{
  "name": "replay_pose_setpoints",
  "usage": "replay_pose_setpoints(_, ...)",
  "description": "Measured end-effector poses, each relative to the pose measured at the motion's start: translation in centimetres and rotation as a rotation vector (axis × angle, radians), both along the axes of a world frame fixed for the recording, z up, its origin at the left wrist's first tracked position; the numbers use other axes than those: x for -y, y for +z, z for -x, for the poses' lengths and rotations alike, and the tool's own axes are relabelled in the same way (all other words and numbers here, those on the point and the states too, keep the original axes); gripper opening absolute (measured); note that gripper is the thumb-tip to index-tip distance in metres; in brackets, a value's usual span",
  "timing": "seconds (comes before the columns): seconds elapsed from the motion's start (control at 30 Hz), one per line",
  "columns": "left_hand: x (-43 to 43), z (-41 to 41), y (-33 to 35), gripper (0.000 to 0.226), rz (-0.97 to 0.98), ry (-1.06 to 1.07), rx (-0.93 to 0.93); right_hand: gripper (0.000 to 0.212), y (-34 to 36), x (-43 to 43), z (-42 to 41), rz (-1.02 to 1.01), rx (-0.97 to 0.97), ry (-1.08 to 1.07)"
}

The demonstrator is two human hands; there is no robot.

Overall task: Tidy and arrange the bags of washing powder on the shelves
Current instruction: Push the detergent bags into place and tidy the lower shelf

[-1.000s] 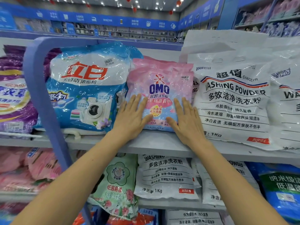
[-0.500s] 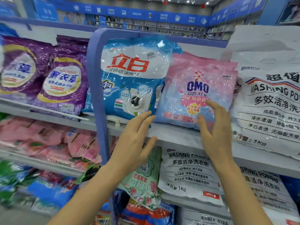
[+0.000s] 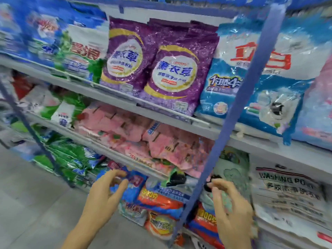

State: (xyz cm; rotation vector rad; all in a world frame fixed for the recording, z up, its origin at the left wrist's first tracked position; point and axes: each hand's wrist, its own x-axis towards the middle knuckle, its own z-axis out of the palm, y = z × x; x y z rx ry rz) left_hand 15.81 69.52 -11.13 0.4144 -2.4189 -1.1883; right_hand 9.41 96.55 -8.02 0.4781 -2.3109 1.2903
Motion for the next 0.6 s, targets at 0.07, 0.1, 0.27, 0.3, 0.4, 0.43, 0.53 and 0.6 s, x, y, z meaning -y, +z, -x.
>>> replay_pose_setpoints(0.07, 3.7, -0.8, -0.9, 0.018, 0.007, 0.011, 0.02, 0.011, -1.5, 3.9, -0.4, -0.077, 0.053, 0.019)
replay_pose_setpoints(0.1, 5.4, -1.1, -1.3, 0.019, 0.017, 0.012, 0.029, 0.013, -2.2, 5.6, -0.3, -0.109, 0.081, 0.022)
replay_pose_setpoints(0.27, 11.9, -1.3, -2.7, 0.022, 0.021, -0.024, 0.099, 0.036, -5.4, 12.3, 2.7, -0.347, 0.251, -0.059)
replay_pose_setpoints(0.3, 12.7, -1.1, -2.8, 0.024, 0.011, -0.039, 0.112, 0.046, -6.0, 13.2, 3.9, -0.439, 0.286, -0.072)
replay_pose_setpoints(0.4, 14.6, -0.2, -3.0, 0.021, 0.005, -0.104, 0.146, 0.067, -7.1, 15.3, 8.2, -0.721, 0.281, -0.098)
replay_pose_setpoints(0.43, 15.0, 0.2, -3.0, 0.02, 0.007, -0.123, 0.144, 0.071, -7.2, 15.8, 9.5, -0.81, 0.257, -0.114)
replay_pose_setpoints(0.53, 15.3, 1.7, -3.3, 0.018, 0.009, -0.159, 0.142, 0.084, -7.6, 16.0, 12.9, -1.032, 0.17, -0.147)
replay_pose_setpoints(0.6, 15.1, 2.8, -3.7, 0.017, -0.018, -0.184, 0.163, 0.092, -8.2, 15.6, 14.6, -1.133, 0.157, -0.115)
